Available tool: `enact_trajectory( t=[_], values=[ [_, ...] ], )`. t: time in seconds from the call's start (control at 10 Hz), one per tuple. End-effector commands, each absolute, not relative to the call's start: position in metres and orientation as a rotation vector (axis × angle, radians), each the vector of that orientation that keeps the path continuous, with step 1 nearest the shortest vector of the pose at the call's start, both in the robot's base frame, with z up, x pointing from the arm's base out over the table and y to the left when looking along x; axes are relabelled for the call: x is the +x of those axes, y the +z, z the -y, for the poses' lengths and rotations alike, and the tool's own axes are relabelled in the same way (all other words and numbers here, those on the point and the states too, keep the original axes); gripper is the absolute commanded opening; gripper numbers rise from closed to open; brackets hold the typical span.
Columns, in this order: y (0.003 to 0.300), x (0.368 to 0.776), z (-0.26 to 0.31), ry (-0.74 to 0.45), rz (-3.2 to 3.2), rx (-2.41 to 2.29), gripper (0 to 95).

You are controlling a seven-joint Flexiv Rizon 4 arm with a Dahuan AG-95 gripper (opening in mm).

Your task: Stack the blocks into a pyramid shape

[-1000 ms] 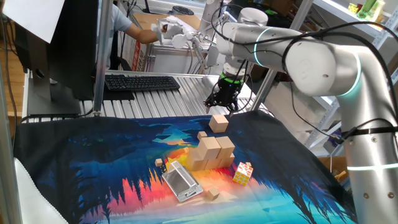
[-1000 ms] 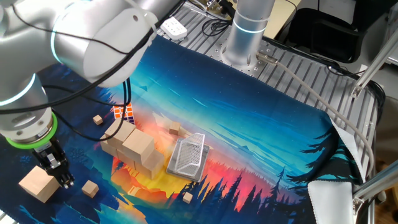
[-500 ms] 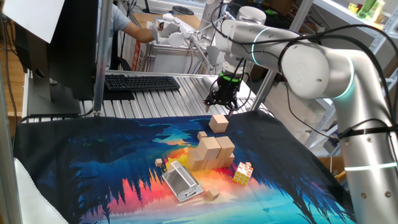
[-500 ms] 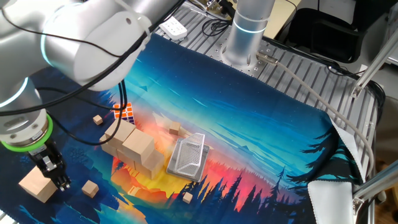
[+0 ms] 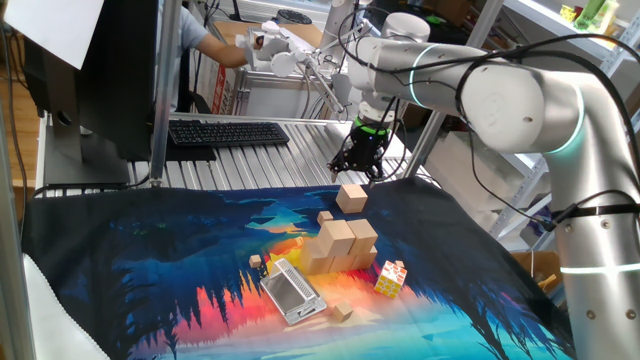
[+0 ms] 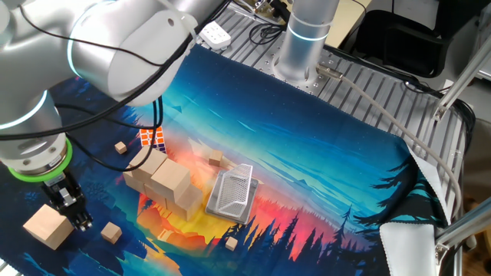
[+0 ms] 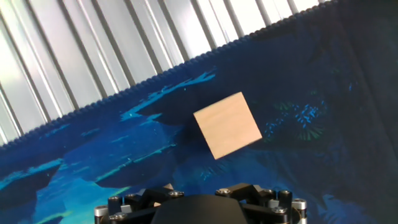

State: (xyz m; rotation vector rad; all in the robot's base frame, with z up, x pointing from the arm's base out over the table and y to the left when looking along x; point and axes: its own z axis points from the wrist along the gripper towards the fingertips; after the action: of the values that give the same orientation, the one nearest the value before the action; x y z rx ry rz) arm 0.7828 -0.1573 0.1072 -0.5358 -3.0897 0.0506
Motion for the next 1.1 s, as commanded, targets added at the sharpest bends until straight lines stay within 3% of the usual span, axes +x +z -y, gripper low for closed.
enact_trajectory(
  t=[0.1, 1.1],
  values=[
    [0.106, 0.784, 0.158, 0.052, 3.099, -0.531, 95.0],
    [0.094, 0.782, 0.169, 0.08, 3.111, -0.457, 95.0]
  ],
)
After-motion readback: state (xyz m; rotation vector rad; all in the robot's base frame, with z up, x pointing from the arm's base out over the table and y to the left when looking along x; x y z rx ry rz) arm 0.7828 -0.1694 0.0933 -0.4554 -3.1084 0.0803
